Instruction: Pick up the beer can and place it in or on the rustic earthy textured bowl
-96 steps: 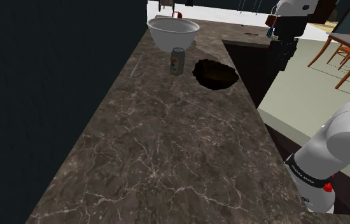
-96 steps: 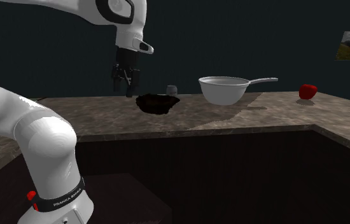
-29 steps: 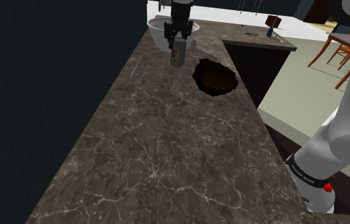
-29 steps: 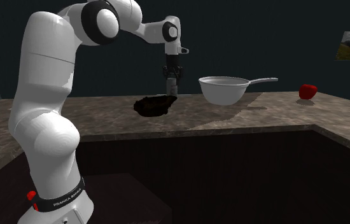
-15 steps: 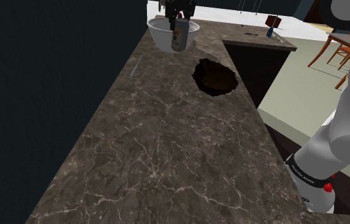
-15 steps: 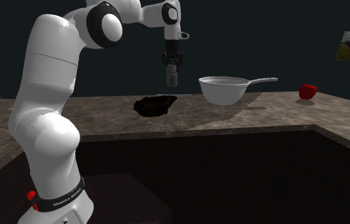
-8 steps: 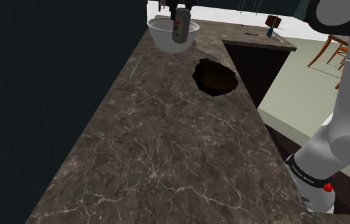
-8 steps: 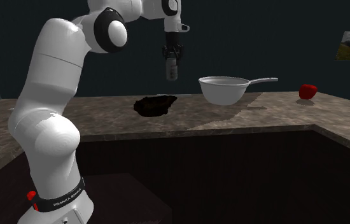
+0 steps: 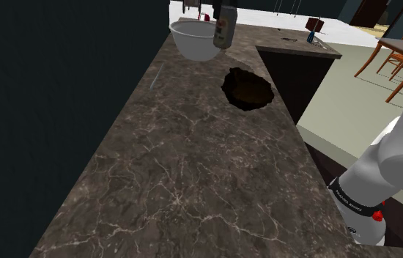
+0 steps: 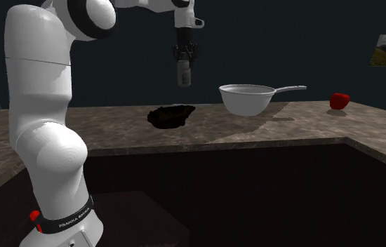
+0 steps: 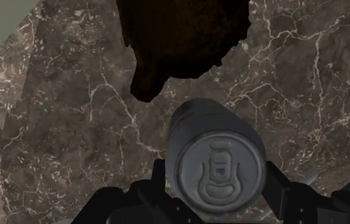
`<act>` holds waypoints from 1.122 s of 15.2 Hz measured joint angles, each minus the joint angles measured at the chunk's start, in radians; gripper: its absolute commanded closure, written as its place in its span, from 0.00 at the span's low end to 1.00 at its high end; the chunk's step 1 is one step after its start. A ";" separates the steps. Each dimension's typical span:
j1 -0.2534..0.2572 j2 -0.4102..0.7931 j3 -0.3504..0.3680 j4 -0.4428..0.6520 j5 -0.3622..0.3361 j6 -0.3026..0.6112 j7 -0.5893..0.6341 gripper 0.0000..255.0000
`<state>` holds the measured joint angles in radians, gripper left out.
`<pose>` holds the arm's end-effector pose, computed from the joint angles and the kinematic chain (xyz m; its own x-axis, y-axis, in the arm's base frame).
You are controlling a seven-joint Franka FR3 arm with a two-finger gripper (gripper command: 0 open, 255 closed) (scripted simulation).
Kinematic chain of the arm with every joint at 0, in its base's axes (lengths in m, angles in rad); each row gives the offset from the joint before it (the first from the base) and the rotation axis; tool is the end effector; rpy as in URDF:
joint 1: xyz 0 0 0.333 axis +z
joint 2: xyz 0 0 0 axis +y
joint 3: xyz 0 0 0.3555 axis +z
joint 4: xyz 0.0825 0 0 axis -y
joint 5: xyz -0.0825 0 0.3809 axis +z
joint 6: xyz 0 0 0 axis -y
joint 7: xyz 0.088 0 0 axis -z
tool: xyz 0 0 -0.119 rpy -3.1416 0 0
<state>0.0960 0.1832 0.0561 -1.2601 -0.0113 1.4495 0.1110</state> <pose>0.5957 0.0857 0.6795 0.9992 0.0387 0.0065 0.0387 -0.9993 0.0003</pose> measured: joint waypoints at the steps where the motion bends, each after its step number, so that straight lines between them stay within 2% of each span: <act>1: -0.003 -0.053 -0.001 -0.065 0.003 0.011 -0.004 1.00; 9: -0.030 -0.376 -0.026 -0.409 0.016 0.034 -0.053 1.00; 17: -0.033 -0.441 -0.032 -0.580 0.017 0.138 -0.063 1.00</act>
<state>0.0631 -0.2578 0.0239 -1.8399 0.0058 1.5879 0.0475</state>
